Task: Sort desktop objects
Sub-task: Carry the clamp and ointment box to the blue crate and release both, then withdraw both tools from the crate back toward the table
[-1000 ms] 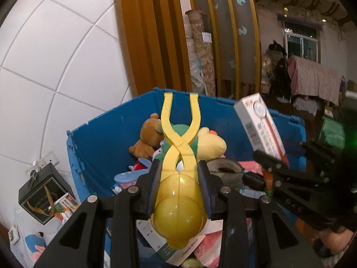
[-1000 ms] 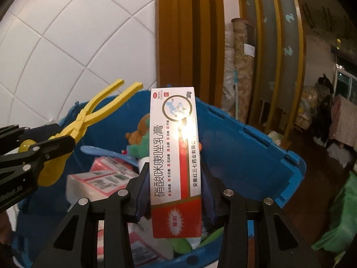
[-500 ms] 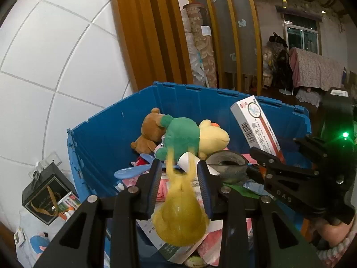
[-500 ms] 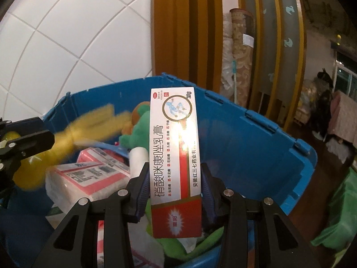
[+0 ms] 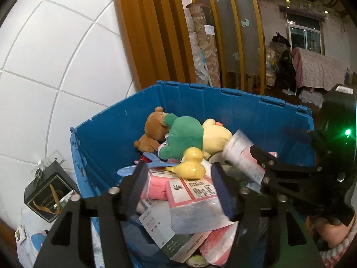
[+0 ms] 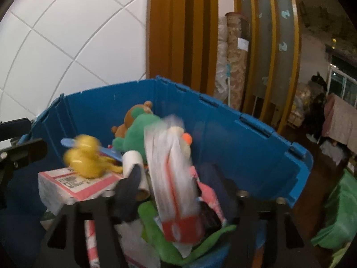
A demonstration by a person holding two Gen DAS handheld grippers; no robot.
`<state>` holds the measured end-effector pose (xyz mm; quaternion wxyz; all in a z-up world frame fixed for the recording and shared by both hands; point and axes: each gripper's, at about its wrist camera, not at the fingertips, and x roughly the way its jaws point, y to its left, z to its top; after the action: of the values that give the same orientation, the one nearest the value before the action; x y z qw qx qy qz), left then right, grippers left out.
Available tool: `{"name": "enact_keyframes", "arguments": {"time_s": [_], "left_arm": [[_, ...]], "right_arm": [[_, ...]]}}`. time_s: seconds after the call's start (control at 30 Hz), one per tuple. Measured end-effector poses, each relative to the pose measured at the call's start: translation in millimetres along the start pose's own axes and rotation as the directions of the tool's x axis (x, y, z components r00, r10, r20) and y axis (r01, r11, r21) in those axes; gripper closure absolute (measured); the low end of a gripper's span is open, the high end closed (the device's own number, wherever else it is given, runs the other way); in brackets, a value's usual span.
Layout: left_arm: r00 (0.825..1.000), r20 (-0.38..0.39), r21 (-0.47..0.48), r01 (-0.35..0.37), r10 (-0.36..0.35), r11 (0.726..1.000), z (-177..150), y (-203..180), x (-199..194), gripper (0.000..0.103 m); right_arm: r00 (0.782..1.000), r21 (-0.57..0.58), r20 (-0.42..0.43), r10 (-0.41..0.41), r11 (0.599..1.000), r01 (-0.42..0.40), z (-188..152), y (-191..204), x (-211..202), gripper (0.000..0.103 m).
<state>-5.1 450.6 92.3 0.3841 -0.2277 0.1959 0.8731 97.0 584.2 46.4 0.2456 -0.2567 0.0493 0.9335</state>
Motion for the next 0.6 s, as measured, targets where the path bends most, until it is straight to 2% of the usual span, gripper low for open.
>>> {"name": "enact_keyframes", "arguments": {"time_s": [0.03, 0.07, 0.27, 0.43, 0.6], "left_arm": [[1.000, 0.007, 0.000, -0.002, 0.002, 1.000, 0, 0, -1, 0.040], [1.000, 0.013, -0.003, -0.003, 0.003, 1.000, 0, 0, -2, 0.038], [0.997, 0.077, -0.078, 0.014, -0.008, 0.997, -5, 17, -17, 0.037], [0.990, 0.135, -0.143, -0.025, 0.045, 0.989, -12, 39, -41, 0.030], [0.981, 0.180, -0.248, -0.028, 0.074, 0.968, -28, 79, -70, 0.030]], "right_arm": [[1.000, 0.000, 0.014, -0.017, 1.000, 0.017, 1, 0, -3, 0.007], [0.999, -0.001, 0.026, -0.032, 0.999, 0.032, 3, -1, -5, 0.000], [0.998, 0.009, 0.022, -0.053, 0.999, 0.053, 6, -3, -5, 0.000], [0.999, 0.008, -0.027, -0.031, 0.999, 0.031, 0, 2, -9, 0.000], [0.999, -0.014, 0.038, -0.009, 1.000, 0.010, 8, 24, -52, 0.000]]}}
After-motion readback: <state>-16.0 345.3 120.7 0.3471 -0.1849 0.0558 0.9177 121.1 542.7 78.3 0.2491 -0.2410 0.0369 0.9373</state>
